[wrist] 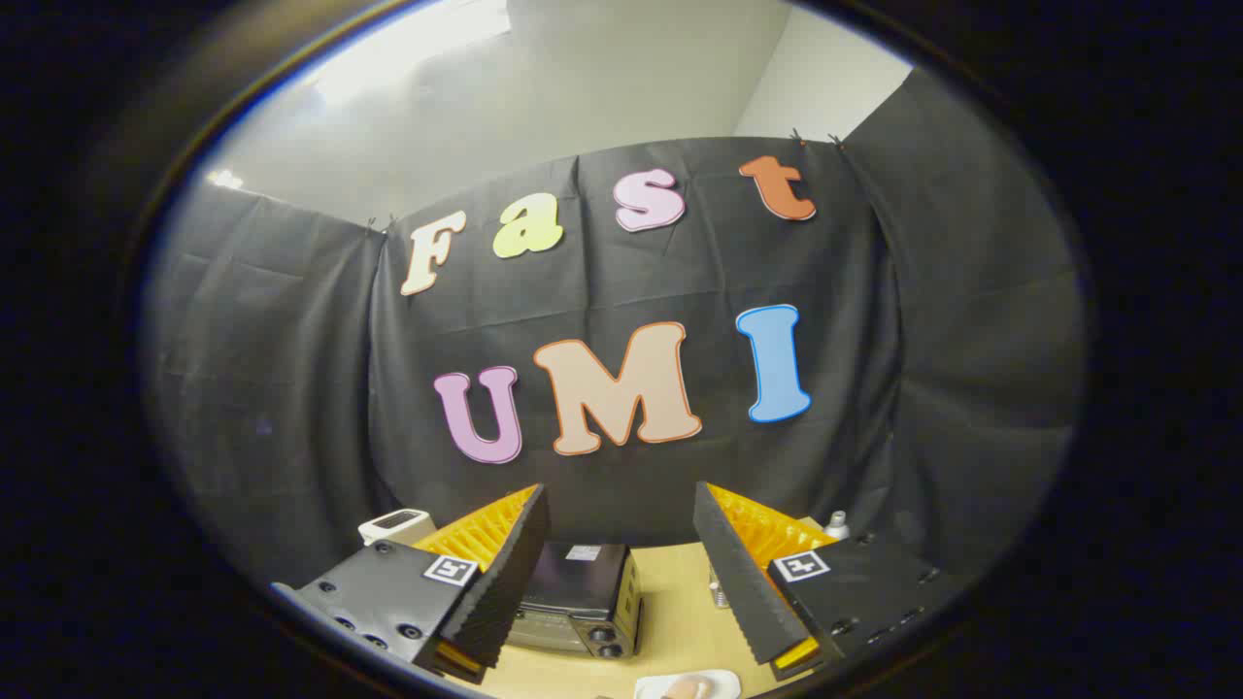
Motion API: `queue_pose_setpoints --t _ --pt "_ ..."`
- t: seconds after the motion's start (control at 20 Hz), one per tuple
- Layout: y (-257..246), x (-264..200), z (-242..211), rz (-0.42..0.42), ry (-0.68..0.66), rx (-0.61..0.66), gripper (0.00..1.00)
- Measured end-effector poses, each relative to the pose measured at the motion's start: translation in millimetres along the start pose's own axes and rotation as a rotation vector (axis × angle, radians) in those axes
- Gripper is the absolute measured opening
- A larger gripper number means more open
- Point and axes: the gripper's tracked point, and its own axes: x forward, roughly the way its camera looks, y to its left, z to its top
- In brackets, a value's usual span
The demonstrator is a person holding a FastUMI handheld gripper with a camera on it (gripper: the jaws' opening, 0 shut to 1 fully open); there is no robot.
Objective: Open the toaster oven, put the food inside, and close the toaster oven door.
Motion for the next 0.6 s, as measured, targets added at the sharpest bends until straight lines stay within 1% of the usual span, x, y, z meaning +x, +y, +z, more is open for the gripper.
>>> queue_pose_setpoints --t 0.25,0.35,0.6 --pt "3 -3 -1 -0.001 0.002 -0.006 0.94" --pt "2 -3 -3 -0.013 0.005 -0.021 0.94" --pt "18 -2 1 0.038 -0.025 -0.018 0.94"
